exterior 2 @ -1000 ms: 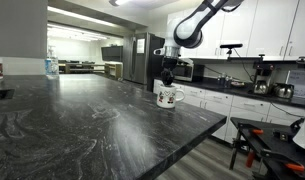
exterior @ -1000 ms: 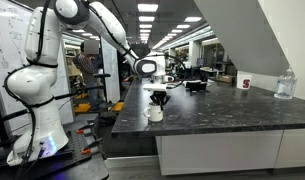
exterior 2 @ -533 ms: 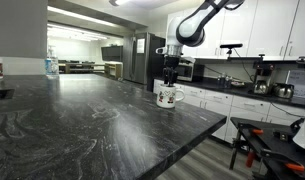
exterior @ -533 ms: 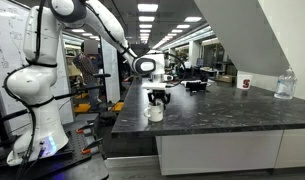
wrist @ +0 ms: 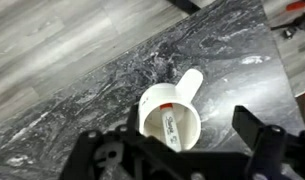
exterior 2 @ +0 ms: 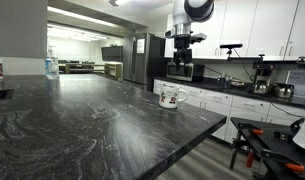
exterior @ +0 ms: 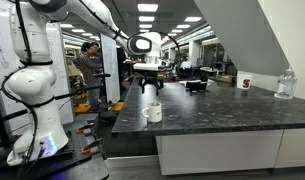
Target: Move the cup to the right on the table
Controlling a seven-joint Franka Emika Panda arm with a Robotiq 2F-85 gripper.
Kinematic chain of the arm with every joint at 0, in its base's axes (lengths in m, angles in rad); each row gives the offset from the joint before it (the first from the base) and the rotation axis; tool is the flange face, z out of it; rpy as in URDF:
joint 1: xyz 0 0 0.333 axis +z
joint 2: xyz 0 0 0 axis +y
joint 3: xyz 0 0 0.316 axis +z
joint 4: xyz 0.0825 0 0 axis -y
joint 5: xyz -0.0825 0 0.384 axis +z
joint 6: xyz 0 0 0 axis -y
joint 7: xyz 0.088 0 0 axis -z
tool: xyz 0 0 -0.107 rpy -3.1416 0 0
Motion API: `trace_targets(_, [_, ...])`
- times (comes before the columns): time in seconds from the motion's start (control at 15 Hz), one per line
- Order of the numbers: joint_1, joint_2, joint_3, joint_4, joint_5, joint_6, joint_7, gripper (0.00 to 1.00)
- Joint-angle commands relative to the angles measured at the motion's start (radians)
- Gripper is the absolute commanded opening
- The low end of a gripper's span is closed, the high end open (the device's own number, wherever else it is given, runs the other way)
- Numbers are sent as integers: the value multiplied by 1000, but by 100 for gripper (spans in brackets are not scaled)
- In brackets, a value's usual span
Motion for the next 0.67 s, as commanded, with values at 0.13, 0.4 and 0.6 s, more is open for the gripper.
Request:
trace_targets(0.13, [86, -60, -13, 22, -24, -64, 136, 100])
trace_targets(0.4, [116, -61, -13, 38, -30, -76, 155, 100])
trace_targets(0.6, [122, -64, -12, 48, -53, -89, 164, 100])
